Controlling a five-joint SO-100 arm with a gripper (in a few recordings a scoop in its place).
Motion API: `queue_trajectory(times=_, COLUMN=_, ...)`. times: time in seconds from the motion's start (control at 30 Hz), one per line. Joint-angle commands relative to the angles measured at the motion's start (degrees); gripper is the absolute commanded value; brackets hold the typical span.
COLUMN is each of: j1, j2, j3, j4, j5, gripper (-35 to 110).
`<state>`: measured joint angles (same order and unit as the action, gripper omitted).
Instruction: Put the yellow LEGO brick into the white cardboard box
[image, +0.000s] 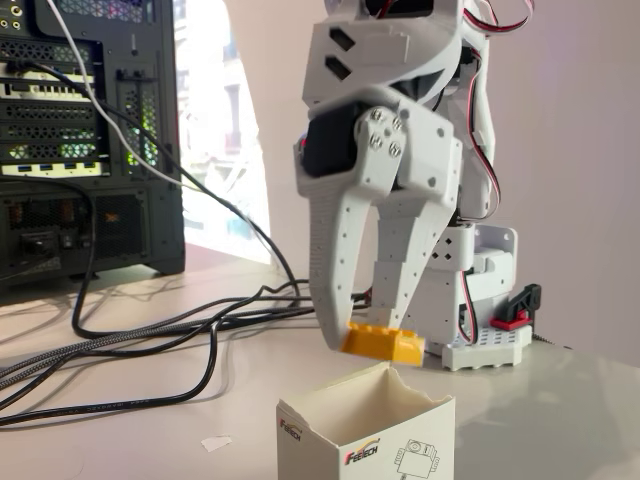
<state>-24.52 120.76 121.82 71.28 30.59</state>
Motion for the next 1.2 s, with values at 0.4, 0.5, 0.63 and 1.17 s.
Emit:
queue_trajectory(times=0.4, j1=-0.62, j2=6.68, j3=1.05, j4=-0.09, j5=1.67, gripper=11)
queue_trajectory(times=0.5, j1=-0.62, j2=6.86, j3=1.05, j4=-0.09, j5=1.67, gripper=13)
queue_trajectory(times=0.63, j1=-0.62, j2=6.86, j3=1.05, j4=0.0, j5=1.76, gripper=14)
queue_trajectory(times=1.17, j1=3.69, j2=11.07, j3=2.11, j4=-1.41, j5=-13.62, gripper=0)
